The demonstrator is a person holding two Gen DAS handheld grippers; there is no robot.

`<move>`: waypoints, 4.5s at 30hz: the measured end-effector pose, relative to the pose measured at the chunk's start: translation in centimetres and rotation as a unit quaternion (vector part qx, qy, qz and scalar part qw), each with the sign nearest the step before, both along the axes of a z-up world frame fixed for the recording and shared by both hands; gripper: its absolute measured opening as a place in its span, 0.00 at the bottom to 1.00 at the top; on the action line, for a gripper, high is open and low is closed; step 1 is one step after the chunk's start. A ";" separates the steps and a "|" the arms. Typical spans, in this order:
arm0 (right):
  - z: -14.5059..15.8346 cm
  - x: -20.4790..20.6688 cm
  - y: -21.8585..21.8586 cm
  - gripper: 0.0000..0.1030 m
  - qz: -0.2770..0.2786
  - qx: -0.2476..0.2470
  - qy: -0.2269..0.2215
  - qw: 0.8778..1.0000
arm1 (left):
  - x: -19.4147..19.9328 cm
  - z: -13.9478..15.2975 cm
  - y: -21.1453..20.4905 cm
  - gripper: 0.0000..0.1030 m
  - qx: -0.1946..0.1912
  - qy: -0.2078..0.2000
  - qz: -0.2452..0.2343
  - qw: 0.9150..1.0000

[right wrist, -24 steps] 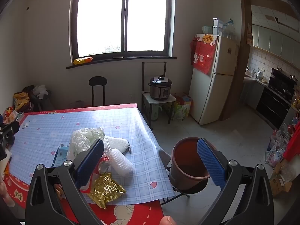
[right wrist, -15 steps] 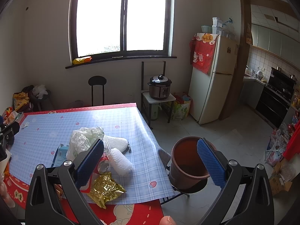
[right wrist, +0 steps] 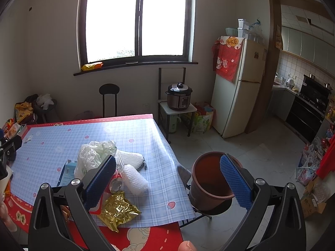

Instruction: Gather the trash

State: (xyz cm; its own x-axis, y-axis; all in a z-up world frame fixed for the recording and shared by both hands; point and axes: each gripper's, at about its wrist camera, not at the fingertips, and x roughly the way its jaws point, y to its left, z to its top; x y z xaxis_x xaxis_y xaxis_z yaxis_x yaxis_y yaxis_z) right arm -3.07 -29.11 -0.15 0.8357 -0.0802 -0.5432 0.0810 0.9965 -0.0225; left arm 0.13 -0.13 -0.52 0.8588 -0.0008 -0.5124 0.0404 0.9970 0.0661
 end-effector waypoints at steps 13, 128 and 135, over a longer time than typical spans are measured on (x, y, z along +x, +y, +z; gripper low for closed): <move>-0.4 0.1 -0.1 0.95 -0.001 0.002 0.006 1.000 | 0.5 -0.4 -0.1 0.95 -0.003 0.016 0.012 1.000; -14.4 16.4 -28.8 0.80 -0.081 0.136 0.016 0.987 | 4.2 -7.1 -6.0 0.77 -0.139 0.094 0.020 0.986; -12.1 12.1 -30.4 0.95 -0.092 0.115 -0.013 0.989 | 8.6 -7.2 -12.6 0.77 -0.117 0.112 -0.079 0.984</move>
State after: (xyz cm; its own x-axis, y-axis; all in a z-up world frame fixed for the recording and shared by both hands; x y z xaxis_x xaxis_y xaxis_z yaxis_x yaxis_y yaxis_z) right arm 9.06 -59.55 -12.22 0.8325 -0.1095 -0.5432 0.2596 0.9431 0.2078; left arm 8.77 -12.73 -7.72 0.7036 -0.2658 -0.6590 0.1833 0.9639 -0.1931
